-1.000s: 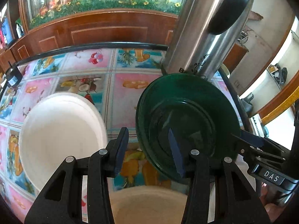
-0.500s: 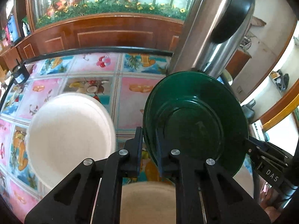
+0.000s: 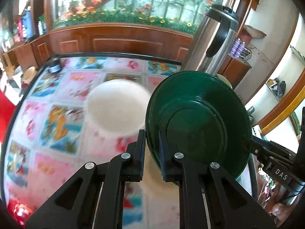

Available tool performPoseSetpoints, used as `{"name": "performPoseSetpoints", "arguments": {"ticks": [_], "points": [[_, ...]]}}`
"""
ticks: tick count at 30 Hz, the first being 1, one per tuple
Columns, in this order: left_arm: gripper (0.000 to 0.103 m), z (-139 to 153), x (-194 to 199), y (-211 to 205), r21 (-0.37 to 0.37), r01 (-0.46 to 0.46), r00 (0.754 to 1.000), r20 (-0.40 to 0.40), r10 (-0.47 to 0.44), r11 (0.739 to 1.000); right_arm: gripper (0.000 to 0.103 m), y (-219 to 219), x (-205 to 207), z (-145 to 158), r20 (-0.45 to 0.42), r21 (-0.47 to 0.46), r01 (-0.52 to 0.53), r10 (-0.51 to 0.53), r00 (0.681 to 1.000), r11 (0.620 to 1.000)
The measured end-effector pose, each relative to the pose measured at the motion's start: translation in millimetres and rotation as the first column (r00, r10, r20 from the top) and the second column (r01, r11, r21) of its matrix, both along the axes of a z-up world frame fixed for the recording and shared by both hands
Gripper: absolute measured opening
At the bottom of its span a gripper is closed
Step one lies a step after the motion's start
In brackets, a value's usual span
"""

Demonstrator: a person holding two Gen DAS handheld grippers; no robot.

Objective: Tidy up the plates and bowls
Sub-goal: 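Lift the green bowl with the left tool and carry it over the red plate stack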

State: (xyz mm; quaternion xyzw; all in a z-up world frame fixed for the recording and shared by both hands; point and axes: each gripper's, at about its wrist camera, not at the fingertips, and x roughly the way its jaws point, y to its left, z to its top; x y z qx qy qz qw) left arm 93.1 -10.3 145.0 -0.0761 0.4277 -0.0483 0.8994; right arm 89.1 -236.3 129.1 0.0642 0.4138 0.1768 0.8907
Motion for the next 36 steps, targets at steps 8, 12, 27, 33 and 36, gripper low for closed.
{"name": "performPoseSetpoints", "arguments": {"ticks": [8, 12, 27, 33, 36], "points": [[0.013, 2.0, -89.3, 55.2, 0.027, -0.082, 0.996, 0.035, 0.081, 0.996, 0.025, 54.7, -54.2, 0.8, 0.011, -0.001, -0.117, 0.117, 0.993, 0.993], [0.013, -2.1, -132.5, 85.3, 0.049, -0.136, 0.989, 0.060, 0.133, 0.990, 0.027, 82.7, -77.7, -3.0, 0.023, -0.003, -0.166, 0.166, 0.986, 0.986], [0.013, -26.6, -221.7, 174.1, 0.016, -0.297, 0.954, 0.047, 0.296, 0.955, 0.027, 171.8, -132.4, -34.1, -0.014, 0.028, -0.329, 0.329, 0.944, 0.944], [0.013, -29.7, -230.4, 186.0, -0.002, -0.312, 0.949, 0.039, 0.312, 0.950, 0.027, 186.0, -139.3, -36.2, -0.027, 0.021, -0.352, 0.352, 0.936, 0.936], [0.013, -29.5, -234.1, 189.1, -0.006, -0.314, 0.949, 0.036, 0.314, 0.949, 0.028, 189.6, -142.4, -34.5, -0.026, 0.018, -0.356, 0.357, 0.934, 0.934]]}}
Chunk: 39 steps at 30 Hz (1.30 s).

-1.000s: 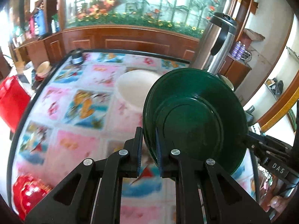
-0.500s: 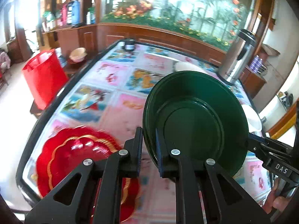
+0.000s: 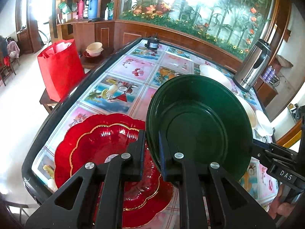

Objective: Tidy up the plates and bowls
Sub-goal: 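Lift the green bowl with the left tool and carry it over the red plate stack, then lower the green bowl onto the red stack and open the left tool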

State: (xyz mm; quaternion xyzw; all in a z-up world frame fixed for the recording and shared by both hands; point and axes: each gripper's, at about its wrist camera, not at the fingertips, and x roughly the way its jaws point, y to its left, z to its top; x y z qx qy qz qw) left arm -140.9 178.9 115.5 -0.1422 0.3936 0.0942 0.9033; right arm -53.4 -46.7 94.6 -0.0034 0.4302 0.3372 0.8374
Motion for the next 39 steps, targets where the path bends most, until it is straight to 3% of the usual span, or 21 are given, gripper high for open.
{"name": "performPoseSetpoints", "arguments": {"ticks": [12, 24, 31, 39], "points": [[0.013, 3.3, -29.1, 39.3, 0.004, -0.076, 0.997, -0.011, 0.076, 0.997, 0.029, 46.7, -12.1, -4.1, -0.009, -0.025, -0.095, 0.095, 0.995, 0.995], [0.013, -23.8, -63.3, 86.0, 0.006, -0.181, 0.980, -0.087, 0.181, 0.983, 0.033, 112.2, -28.7, -30.9, -0.077, -0.079, -0.241, 0.235, 0.969, 0.967], [0.013, -39.9, -70.4, 91.0, -0.012, -0.185, 0.975, -0.126, 0.182, 0.983, 0.035, 120.8, -35.5, -40.6, -0.111, -0.096, -0.272, 0.261, 0.959, 0.958], [0.013, -40.0, -71.2, 91.5, 0.001, -0.201, 0.973, -0.111, 0.200, 0.980, 0.037, 124.4, -35.4, -43.0, -0.127, -0.092, -0.276, 0.264, 0.956, 0.957]]}}
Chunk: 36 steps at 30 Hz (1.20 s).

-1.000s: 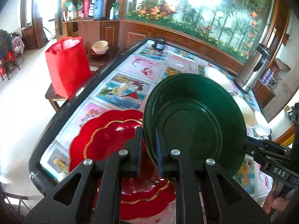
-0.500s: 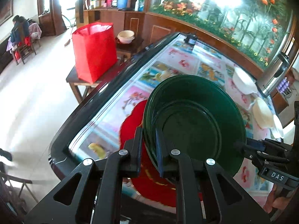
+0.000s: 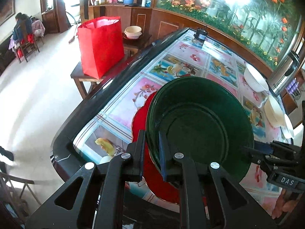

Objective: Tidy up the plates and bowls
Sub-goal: 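Lower the green bowl onto the red stack and open the left tool, then move the left tool back to the beige bowl on the table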

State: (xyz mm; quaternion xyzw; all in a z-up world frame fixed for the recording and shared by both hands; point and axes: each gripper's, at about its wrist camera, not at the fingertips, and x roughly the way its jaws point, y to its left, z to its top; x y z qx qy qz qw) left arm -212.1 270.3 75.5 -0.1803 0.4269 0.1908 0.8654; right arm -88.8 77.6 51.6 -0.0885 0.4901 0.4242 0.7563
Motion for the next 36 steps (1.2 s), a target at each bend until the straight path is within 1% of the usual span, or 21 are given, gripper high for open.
{"name": "performPoseSetpoints", "arguments": {"ticks": [2, 3, 4, 5, 7, 10, 11, 13, 18, 23, 28, 36], "points": [[0.014, 0.6, -1.4, 2.1, -0.004, -0.016, 1.000, 0.009, 0.016, 1.000, 0.039, -2.3, -1.5, 1.7, -0.006, 0.014, 0.002, -0.001, 1.000, 1.000], [0.017, 2.0, -2.0, 2.9, 0.001, -0.022, 1.000, 0.017, 0.022, 1.000, 0.041, -3.0, -1.3, 2.0, -0.008, 0.018, 0.003, -0.002, 1.000, 1.000], [0.023, 3.8, -2.7, 3.0, 0.017, -0.031, 0.999, 0.020, 0.030, 0.999, 0.045, -4.6, -1.7, 3.2, -0.005, 0.019, 0.006, -0.006, 1.000, 1.000], [0.026, 5.7, -3.6, 2.7, 0.034, -0.039, 0.999, 0.024, 0.038, 0.999, 0.049, -6.1, -2.2, 4.4, -0.001, 0.020, 0.010, -0.010, 1.000, 1.000], [0.040, 12.1, -6.7, 2.3, 0.059, -0.051, 0.997, 0.057, 0.048, 0.997, 0.052, -9.4, -2.9, 7.3, 0.001, 0.029, 0.015, -0.015, 1.000, 0.999], [0.049, 24.1, -9.7, -3.1, 0.108, -0.060, 0.993, 0.103, 0.049, 0.992, 0.056, -16.1, -3.7, 13.5, 0.011, 0.046, 0.024, -0.024, 1.000, 0.999], [0.050, 27.1, -9.1, -6.0, 0.124, -0.058, 0.993, 0.110, 0.045, 0.991, 0.059, -18.9, -3.8, 15.6, 0.013, 0.051, 0.029, -0.030, 0.999, 0.998], [0.056, 30.8, -6.5, -10.7, 0.137, -0.049, 0.993, 0.117, 0.033, 0.989, 0.062, -22.8, -3.6, 18.1, 0.020, 0.055, 0.039, -0.040, 0.999, 0.998], [0.056, 38.0, 5.4, -27.4, 0.136, -0.008, 0.991, 0.130, -0.010, 0.991, 0.063, -34.3, -1.2, 21.5, 0.024, 0.059, 0.067, -0.068, 0.997, 0.996], [0.056, 46.1, 21.9, -53.7, 0.136, 0.063, 0.986, 0.146, -0.083, 0.989, 0.068, -52.2, 2.1, 26.0, 0.032, 0.069, 0.104, -0.106, 0.994, 0.992], [0.056, 53.7, 38.1, -78.7, 0.143, 0.118, 0.975, 0.169, -0.142, 0.983, 0.069, -71.9, 6.7, 27.9, 0.032, 0.080, 0.149, -0.152, 0.988, 0.986], [0.056, 59.4, 63.0, -122.2, 0.162, 0.206, 0.957, 0.175, -0.233, 0.965, 0.071, -108.5, 18.4, 24.4, 0.009, 0.103, 0.230, -0.233, 0.973, 0.968]]}}
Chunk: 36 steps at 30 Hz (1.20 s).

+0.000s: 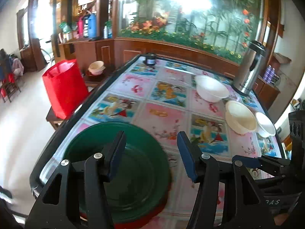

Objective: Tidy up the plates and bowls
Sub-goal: 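Move the left tool back to the beige bowl on the table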

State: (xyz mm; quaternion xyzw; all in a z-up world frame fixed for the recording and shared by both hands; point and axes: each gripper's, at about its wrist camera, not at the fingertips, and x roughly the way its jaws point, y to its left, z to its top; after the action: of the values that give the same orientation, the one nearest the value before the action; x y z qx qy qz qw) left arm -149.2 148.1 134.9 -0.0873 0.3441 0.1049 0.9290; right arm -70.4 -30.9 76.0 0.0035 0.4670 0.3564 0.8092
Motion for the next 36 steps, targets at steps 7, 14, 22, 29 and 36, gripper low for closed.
{"name": "performPoseSetpoints", "arguments": {"ticks": [7, 14, 22, 29, 36], "points": [[0.056, -1.5, 23.2, -34.1, 0.016, 0.070, 0.998, -0.006, -0.070, 0.997, 0.072, -30.5, 7.9, 1.0, -0.006, 0.024, 0.064, -0.064, 0.998, 0.998], [0.056, -7.4, 44.3, -62.1, 0.018, 0.118, 0.993, -0.019, -0.117, 0.993, 0.072, -54.5, 17.9, 4.4, 0.002, 0.043, 0.128, -0.129, 0.992, 0.991], [0.056, -13.4, 64.4, -75.9, 0.018, 0.132, 0.991, -0.038, -0.131, 0.991, 0.075, -67.8, 28.0, 7.9, 0.009, 0.059, 0.166, -0.167, 0.986, 0.984], [0.056, -17.5, 80.2, -86.0, 0.027, 0.139, 0.989, -0.053, -0.138, 0.990, 0.076, -80.6, 40.0, 3.2, 0.001, 0.045, 0.201, -0.202, 0.979, 0.978], [0.056, -22.2, 97.5, -97.6, 0.030, 0.151, 0.986, -0.073, -0.148, 0.988, 0.076, -107.8, 49.2, 0.5, -0.008, 0.039, 0.253, -0.252, 0.968, 0.967]]}}
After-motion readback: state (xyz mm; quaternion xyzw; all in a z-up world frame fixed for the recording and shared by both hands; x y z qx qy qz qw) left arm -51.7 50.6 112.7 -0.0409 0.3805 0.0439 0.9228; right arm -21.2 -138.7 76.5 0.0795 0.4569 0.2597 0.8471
